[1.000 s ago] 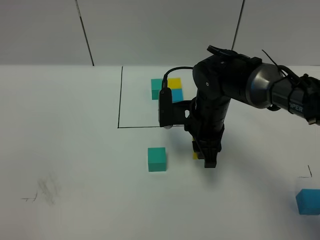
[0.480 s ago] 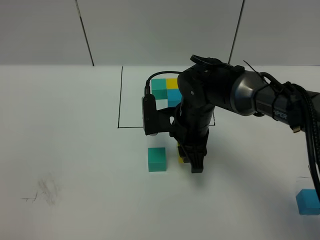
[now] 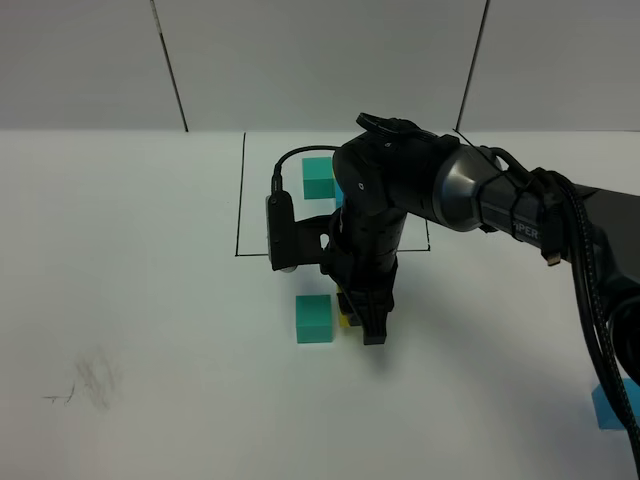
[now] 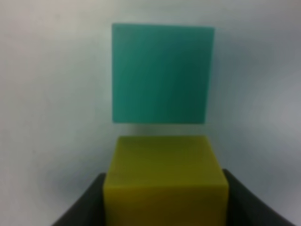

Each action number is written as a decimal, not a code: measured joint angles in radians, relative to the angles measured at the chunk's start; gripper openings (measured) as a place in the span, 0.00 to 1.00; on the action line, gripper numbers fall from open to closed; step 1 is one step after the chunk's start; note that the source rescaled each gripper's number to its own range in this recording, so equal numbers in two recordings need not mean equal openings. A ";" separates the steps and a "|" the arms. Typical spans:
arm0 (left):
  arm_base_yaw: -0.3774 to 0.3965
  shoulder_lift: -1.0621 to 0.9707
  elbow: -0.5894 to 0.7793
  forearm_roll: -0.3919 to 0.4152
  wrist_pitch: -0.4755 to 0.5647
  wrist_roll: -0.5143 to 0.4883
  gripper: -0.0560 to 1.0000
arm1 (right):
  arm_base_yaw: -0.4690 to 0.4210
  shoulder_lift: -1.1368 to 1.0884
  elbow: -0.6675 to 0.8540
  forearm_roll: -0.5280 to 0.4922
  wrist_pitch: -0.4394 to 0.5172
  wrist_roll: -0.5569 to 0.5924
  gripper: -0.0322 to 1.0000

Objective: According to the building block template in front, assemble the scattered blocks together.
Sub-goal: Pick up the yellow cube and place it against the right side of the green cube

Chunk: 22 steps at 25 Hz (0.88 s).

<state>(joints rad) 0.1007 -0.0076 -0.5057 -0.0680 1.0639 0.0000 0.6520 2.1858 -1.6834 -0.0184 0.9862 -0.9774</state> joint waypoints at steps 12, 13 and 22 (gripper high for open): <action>0.000 0.000 0.000 0.000 0.000 0.000 0.66 | 0.001 0.033 -0.001 0.018 -0.021 0.000 0.30; 0.000 0.000 0.000 0.000 0.000 0.000 0.66 | 0.001 0.036 -0.001 0.024 -0.025 0.000 0.30; 0.000 0.000 0.000 0.000 0.000 0.000 0.66 | 0.001 0.046 -0.001 0.025 -0.046 0.000 0.30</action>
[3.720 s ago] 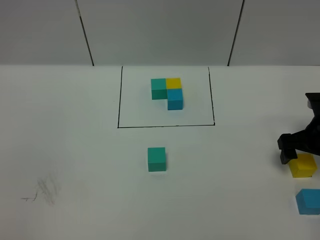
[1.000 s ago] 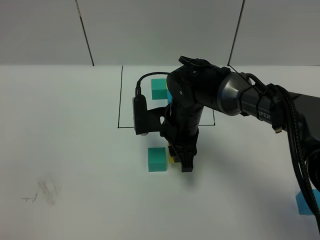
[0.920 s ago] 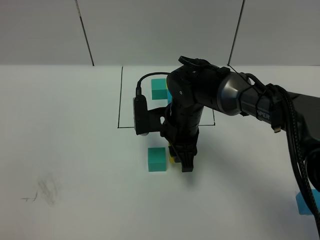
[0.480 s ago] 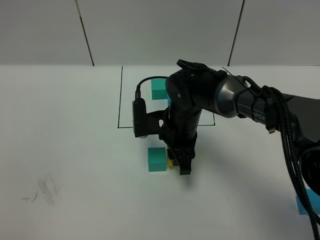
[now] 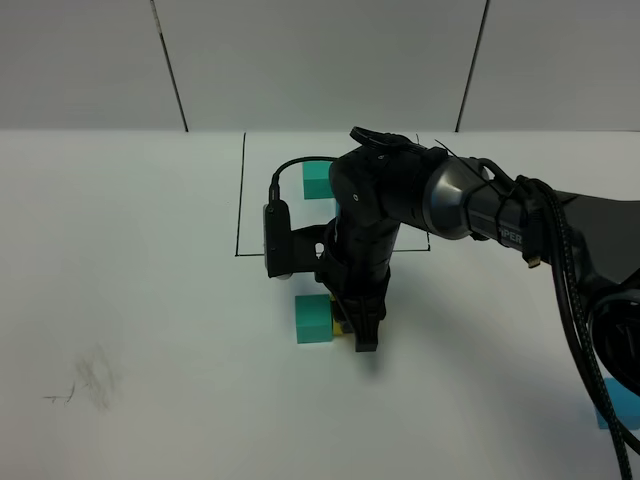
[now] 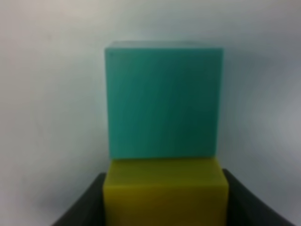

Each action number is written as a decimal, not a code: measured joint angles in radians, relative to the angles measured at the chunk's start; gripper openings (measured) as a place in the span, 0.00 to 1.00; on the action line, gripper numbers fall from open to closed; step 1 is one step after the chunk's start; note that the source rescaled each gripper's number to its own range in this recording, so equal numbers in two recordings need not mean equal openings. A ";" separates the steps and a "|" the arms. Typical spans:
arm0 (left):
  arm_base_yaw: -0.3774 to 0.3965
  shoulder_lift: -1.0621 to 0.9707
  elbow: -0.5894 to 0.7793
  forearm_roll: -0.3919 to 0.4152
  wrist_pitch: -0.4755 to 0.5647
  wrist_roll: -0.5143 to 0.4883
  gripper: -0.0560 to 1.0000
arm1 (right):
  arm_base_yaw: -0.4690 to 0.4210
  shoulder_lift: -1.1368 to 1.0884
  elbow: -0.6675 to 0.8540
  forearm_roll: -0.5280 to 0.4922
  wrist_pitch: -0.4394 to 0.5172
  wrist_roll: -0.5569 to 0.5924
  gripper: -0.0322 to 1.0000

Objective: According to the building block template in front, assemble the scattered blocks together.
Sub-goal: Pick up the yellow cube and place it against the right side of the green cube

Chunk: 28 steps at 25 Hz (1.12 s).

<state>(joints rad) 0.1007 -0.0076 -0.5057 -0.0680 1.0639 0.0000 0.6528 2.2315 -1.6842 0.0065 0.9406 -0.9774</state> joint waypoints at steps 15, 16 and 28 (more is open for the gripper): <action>0.000 0.000 0.000 0.000 0.000 0.000 0.66 | 0.000 0.060 -0.061 0.013 0.013 0.000 0.30; 0.000 0.000 0.000 0.000 0.000 0.000 0.66 | 0.000 0.062 -0.067 0.014 0.016 0.000 0.30; 0.000 0.000 0.000 0.000 0.000 0.000 0.66 | 0.000 0.071 -0.080 0.016 0.033 0.012 0.30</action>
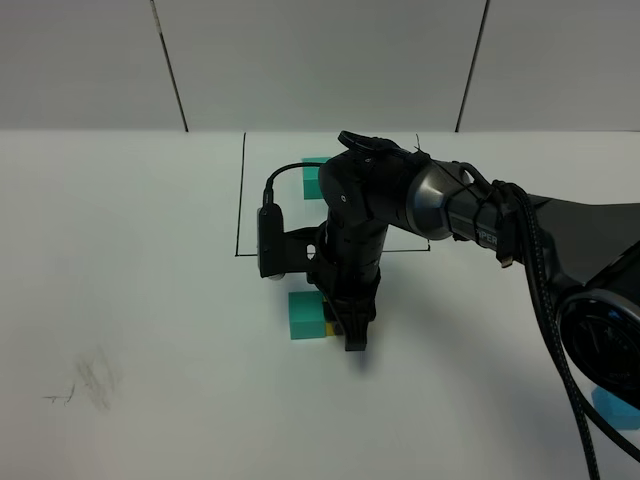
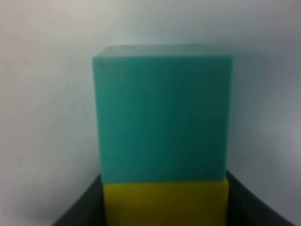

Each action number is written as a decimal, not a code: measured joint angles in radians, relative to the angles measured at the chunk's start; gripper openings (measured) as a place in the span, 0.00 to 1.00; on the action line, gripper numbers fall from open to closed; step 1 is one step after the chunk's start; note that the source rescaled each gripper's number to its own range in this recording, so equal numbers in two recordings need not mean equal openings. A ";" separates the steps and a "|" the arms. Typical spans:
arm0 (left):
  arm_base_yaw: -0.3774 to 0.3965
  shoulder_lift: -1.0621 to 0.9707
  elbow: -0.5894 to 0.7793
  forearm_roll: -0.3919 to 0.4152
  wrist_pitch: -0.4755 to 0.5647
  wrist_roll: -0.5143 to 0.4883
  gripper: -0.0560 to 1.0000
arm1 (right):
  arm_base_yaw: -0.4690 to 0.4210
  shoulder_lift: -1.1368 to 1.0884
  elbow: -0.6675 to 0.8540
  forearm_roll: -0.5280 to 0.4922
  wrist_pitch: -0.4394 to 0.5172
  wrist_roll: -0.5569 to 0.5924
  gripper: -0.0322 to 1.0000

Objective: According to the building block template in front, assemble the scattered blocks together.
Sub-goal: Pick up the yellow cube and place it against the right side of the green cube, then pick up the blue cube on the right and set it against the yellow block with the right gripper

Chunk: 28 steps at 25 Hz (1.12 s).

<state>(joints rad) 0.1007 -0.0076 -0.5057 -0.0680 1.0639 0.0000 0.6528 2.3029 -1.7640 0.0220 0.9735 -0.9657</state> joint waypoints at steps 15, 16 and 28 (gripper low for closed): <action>0.000 0.000 0.000 0.000 0.000 0.000 0.66 | 0.000 -0.097 0.007 -0.118 0.060 0.297 0.92; 0.000 0.000 0.000 0.000 0.000 0.000 0.66 | 0.000 -0.124 0.007 -0.138 0.076 0.355 0.95; 0.000 0.000 0.000 0.000 0.000 0.000 0.66 | -0.203 -0.571 0.474 -0.313 -0.081 1.042 0.94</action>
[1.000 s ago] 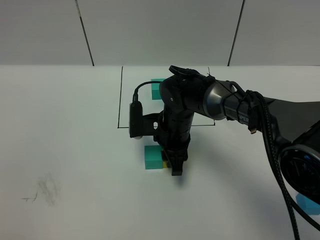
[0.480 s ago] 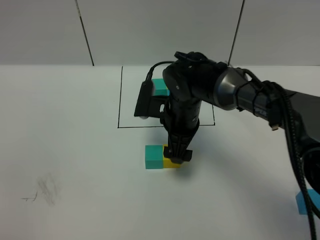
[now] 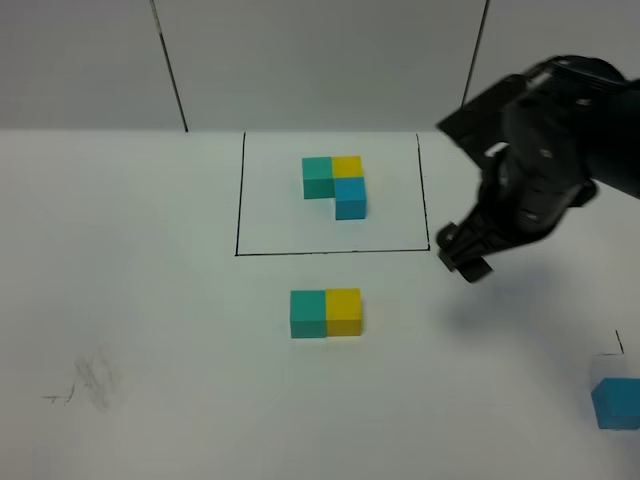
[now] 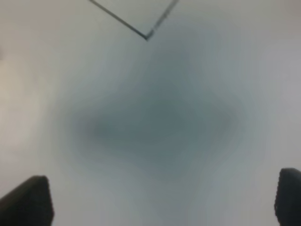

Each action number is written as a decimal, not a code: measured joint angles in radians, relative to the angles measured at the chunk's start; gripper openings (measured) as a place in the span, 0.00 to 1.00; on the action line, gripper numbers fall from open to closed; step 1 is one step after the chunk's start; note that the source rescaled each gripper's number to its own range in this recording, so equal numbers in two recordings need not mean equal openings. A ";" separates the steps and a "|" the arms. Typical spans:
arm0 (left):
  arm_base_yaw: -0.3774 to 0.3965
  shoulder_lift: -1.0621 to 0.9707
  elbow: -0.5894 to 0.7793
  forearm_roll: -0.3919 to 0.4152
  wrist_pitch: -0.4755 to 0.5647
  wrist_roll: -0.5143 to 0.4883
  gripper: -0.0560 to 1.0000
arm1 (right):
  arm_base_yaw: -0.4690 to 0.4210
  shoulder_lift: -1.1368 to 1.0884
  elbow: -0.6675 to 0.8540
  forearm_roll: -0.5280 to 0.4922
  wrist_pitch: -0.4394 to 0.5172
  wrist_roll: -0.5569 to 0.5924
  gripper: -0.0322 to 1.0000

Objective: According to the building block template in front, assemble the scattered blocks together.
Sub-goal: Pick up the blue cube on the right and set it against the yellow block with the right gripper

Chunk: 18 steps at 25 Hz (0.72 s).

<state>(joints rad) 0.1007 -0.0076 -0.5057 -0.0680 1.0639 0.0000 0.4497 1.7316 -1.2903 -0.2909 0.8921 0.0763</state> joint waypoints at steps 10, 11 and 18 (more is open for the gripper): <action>0.000 0.000 0.000 0.000 0.000 0.000 0.66 | -0.293 -0.373 0.517 0.014 -0.156 0.230 0.92; 0.000 0.000 0.000 0.000 0.000 0.000 0.66 | -0.306 -0.376 0.541 0.018 -0.162 0.231 0.92; 0.000 0.000 0.000 0.000 0.000 0.000 0.66 | -0.325 -0.351 0.636 0.077 -0.300 0.201 0.91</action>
<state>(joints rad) 0.1007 -0.0076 -0.5057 -0.0680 1.0639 0.0000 0.1251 1.3803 -0.6542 -0.2141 0.5917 0.2770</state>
